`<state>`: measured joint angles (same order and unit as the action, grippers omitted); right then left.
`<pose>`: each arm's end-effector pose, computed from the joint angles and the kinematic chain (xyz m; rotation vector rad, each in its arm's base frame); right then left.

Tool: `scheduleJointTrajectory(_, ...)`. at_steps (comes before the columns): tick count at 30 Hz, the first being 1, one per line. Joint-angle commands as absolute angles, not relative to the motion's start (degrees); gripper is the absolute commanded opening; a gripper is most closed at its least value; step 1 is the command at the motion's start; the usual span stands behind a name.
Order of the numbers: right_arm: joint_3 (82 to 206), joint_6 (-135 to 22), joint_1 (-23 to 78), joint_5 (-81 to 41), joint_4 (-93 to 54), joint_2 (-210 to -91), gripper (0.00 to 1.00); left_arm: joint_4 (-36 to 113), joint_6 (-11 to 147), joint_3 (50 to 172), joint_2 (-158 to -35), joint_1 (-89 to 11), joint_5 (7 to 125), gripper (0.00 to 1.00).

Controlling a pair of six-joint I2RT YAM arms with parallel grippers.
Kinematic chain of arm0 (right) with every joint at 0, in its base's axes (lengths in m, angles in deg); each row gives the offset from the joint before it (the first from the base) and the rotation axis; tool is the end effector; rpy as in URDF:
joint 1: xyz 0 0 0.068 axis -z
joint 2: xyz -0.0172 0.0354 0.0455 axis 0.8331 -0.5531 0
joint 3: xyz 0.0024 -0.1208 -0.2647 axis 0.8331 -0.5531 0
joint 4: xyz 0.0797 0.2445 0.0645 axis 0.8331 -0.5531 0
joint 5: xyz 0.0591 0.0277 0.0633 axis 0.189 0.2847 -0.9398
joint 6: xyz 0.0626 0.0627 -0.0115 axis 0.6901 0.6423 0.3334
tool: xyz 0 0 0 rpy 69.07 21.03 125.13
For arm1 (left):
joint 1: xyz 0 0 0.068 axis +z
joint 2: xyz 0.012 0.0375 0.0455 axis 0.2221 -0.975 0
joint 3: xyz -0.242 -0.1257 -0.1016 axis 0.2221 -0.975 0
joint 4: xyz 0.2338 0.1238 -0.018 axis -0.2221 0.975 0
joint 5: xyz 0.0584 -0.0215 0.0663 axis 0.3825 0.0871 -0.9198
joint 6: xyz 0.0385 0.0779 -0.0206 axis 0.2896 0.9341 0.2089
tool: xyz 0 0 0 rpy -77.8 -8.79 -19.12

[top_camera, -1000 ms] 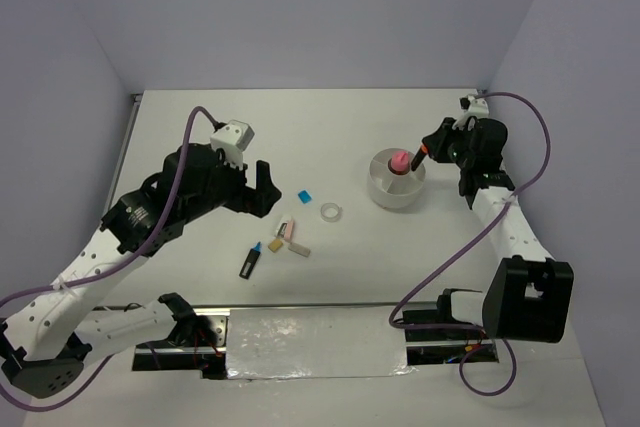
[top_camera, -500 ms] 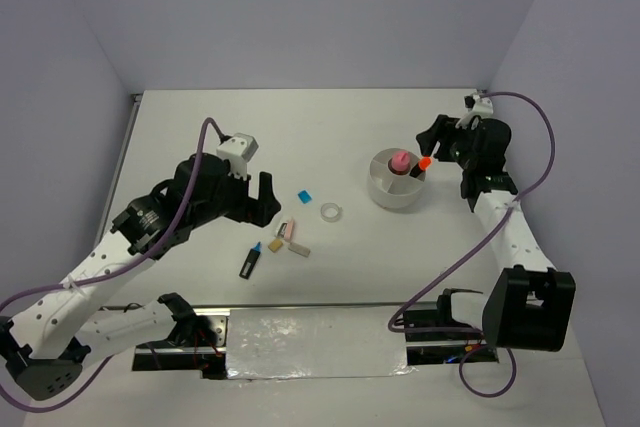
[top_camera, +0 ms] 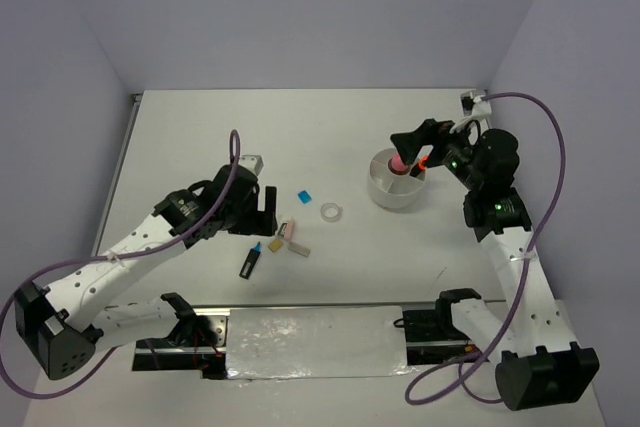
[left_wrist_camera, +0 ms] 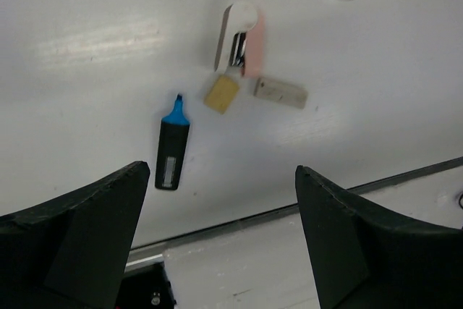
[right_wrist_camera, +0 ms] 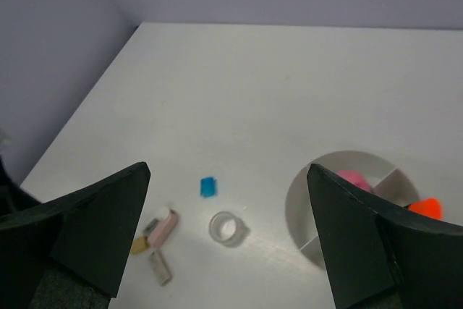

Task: Sort the stationery into containers
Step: Pick up the pen from the corner of the board.

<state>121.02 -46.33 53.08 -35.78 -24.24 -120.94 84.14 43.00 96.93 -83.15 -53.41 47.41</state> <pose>0.2364 0.0451 0.3888 -0.1183 1.6676 0.5965 0.1943 -0.1475 0.2949 0.0074 2.4190 -0.4142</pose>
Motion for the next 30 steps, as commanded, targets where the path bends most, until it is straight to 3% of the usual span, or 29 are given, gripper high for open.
scheduleJointTrajectory(1,122.45,-46.71,47.29,-33.96,-32.21,-119.54,0.98,88.58,35.20,93.15,-82.32,-53.26,45.86,0.95)
scheduleJointTrajectory(11,125.34,-47.86,39.55,-36.59,-36.69,-117.69,0.97,85.77,29.22,82.24,-87.59,-53.17,46.13,0.92)
scheduleJointTrajectory(24,127.72,-47.24,33.66,-36.33,-36.52,-118.83,0.97,78.39,29.30,78.72,-97.96,-53.26,45.69,0.75)
scheduleJointTrajectory(28,127.90,-47.25,31.64,-35.10,-37.22,-119.01,0.98,76.19,28.78,76.09,-98.67,-53.26,47.10,0.58)
scheduleJointTrajectory(29,127.99,-47.59,30.15,-34.58,-37.66,-119.18,0.98,75.84,28.60,75.56,-98.58,-53.17,47.54,0.44)
scheduleJointTrajectory(30,128.16,-47.68,29.18,-33.27,-38.19,-119.44,0.99,75.75,28.25,74.34,-98.32,-53.17,47.80,0.43)
